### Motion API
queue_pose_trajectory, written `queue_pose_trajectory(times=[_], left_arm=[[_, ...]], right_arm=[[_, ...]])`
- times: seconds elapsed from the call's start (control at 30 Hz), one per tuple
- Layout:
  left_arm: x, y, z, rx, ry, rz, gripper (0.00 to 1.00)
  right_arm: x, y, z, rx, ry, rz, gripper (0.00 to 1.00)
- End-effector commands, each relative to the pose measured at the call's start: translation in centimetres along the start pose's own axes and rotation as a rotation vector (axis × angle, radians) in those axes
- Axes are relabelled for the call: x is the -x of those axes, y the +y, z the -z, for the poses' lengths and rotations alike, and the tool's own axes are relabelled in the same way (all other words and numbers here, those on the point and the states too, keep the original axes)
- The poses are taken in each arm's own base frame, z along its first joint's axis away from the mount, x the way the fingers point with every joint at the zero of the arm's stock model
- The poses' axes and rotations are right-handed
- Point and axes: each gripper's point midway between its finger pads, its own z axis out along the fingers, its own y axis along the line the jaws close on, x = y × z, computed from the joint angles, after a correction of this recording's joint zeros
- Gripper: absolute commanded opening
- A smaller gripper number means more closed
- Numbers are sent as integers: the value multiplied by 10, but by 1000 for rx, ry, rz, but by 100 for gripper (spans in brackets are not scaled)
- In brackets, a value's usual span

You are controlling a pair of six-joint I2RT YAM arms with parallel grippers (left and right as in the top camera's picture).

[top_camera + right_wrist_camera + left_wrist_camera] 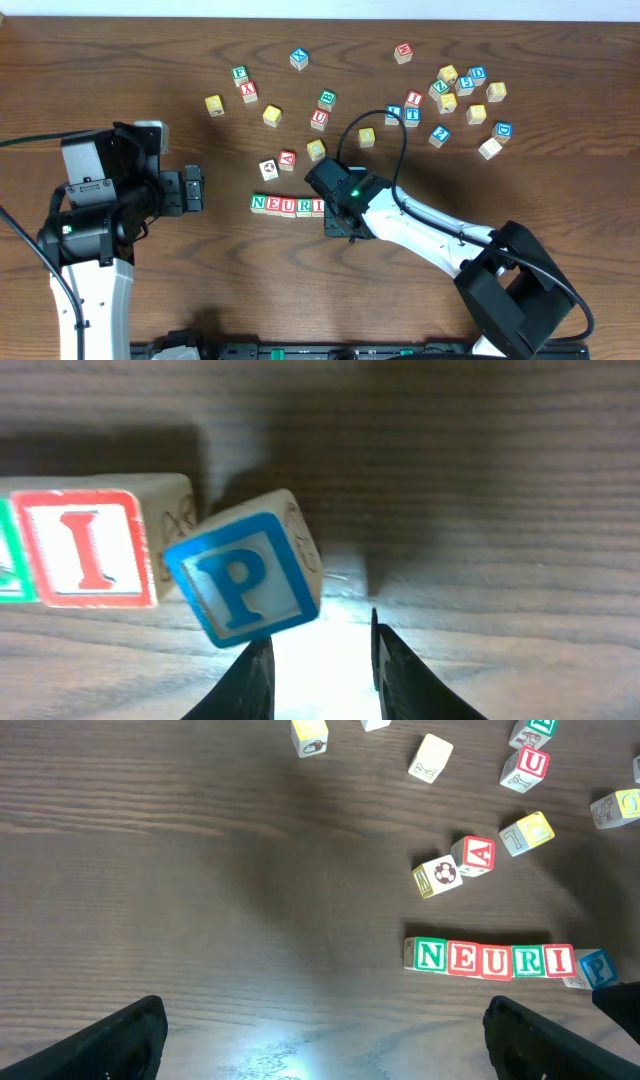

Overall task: Spell out NEURIPS
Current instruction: 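Nudge the tilted P block upright against the I block with the right gripper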

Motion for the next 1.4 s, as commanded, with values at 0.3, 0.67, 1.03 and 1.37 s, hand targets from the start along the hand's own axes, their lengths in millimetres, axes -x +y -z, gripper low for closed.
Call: queue_pose_trajectory(times=[0.3, 0.67, 1.03, 1.37], left_arm=[[5, 1, 4, 7, -15, -17, 99], [5, 1, 4, 7, -15, -17, 99], [5, 1, 4, 7, -15, -17, 99], [5, 1, 4, 7, -15, -17, 99]], right_arm=[[0, 5, -2, 11, -11, -10, 27], [3, 7, -2, 21, -21, -11, 27], [6, 10, -2, 33, -33, -12, 28], [-9, -4, -2, -28, 28, -1, 28]])
